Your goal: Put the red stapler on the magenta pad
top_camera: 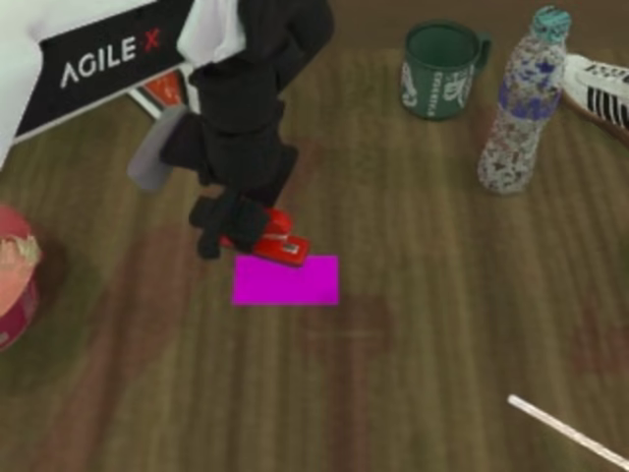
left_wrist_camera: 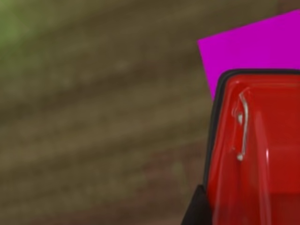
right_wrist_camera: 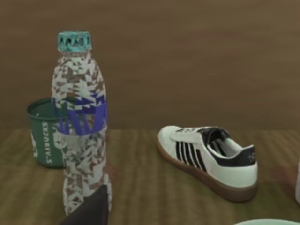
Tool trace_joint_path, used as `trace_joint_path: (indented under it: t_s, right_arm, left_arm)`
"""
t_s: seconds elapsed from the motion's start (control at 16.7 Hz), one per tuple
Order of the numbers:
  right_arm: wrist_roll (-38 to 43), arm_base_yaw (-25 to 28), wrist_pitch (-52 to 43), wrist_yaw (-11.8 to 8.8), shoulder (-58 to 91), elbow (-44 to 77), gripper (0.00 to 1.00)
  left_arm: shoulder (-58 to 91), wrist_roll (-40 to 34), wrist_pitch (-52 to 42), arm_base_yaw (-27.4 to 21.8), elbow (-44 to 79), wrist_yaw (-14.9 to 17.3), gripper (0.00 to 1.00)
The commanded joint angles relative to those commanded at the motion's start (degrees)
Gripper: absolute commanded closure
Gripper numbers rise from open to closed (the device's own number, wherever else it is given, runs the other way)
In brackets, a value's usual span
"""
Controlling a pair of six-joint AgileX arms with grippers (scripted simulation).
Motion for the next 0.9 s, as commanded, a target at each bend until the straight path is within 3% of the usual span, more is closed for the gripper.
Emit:
trace_joint_path:
  t_s: [0.18,0.36,0.9]
  right_arm:
    - [0.0,0.0,0.0,0.0,0.0,0.0,0.00]
    - [0.0,0.0,0.0,0.0,0.0,0.0,0.00]
    - [0.0,0.0,0.0,0.0,0.0,0.0,0.00]
  left_arm:
    - [4.7,-10.9,-3.0,0.7,8.5,0.1,1.00]
    - [7.2,-16.5,-4.6,1.2,13.6,0.2,1.00]
    - [8.1,-17.0,-0.4,0.9,10.5,0.2,1.00]
